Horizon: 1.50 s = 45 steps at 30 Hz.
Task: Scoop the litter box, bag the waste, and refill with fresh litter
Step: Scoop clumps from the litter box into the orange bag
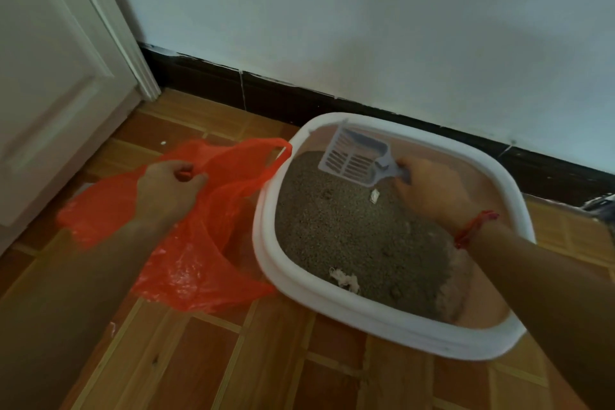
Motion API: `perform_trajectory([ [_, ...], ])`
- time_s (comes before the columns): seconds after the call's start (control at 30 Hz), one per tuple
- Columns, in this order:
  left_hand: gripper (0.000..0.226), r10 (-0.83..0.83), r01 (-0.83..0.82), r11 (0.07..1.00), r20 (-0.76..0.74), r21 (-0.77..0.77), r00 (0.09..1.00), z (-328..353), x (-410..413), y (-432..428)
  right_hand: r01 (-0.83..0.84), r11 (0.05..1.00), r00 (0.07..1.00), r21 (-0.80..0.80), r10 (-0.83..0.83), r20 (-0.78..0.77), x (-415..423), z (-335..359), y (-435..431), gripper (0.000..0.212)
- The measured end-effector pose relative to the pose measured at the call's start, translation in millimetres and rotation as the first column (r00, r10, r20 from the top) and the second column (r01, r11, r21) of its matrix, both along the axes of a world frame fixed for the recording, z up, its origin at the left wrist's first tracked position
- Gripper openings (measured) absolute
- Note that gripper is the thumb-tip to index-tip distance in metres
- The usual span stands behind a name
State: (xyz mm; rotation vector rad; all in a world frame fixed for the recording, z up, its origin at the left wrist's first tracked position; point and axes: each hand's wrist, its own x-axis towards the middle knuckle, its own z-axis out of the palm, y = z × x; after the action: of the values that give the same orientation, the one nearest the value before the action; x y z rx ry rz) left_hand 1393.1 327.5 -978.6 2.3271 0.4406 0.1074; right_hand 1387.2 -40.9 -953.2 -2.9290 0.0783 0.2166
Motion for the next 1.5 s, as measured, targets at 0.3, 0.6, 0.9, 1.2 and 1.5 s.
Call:
perform_trajectory([
  [0.3,0.019,-0.111,0.111,0.992,0.015,-0.063,0.994,13,6,-14,-0.151,0.878,0.988,-0.454,0.144,-0.051,9,12,-31,0.019],
  [0.6,0.011,-0.021,0.022,0.998,0.024,-0.053,0.999,9,6,-13,-0.233,0.733,0.970,-0.639,0.220,-0.101,28,13,-27,0.006],
  [0.9,0.019,-0.139,0.137,0.990,0.069,0.028,0.988,10,21,-15,-0.293,0.739,0.956,-0.607,0.228,-0.184,32,-2,13,0.014],
  [1.2,0.016,-0.116,0.115,0.993,0.023,0.022,0.993,-3,25,-12,-0.285,0.823,0.957,-0.492,0.214,-0.197,31,-22,43,0.012],
  [1.5,0.016,-0.112,0.111,0.994,-0.008,-0.009,0.994,-5,22,-11,-0.040,0.993,0.959,-0.115,0.006,-0.283,23,-56,38,0.029],
])
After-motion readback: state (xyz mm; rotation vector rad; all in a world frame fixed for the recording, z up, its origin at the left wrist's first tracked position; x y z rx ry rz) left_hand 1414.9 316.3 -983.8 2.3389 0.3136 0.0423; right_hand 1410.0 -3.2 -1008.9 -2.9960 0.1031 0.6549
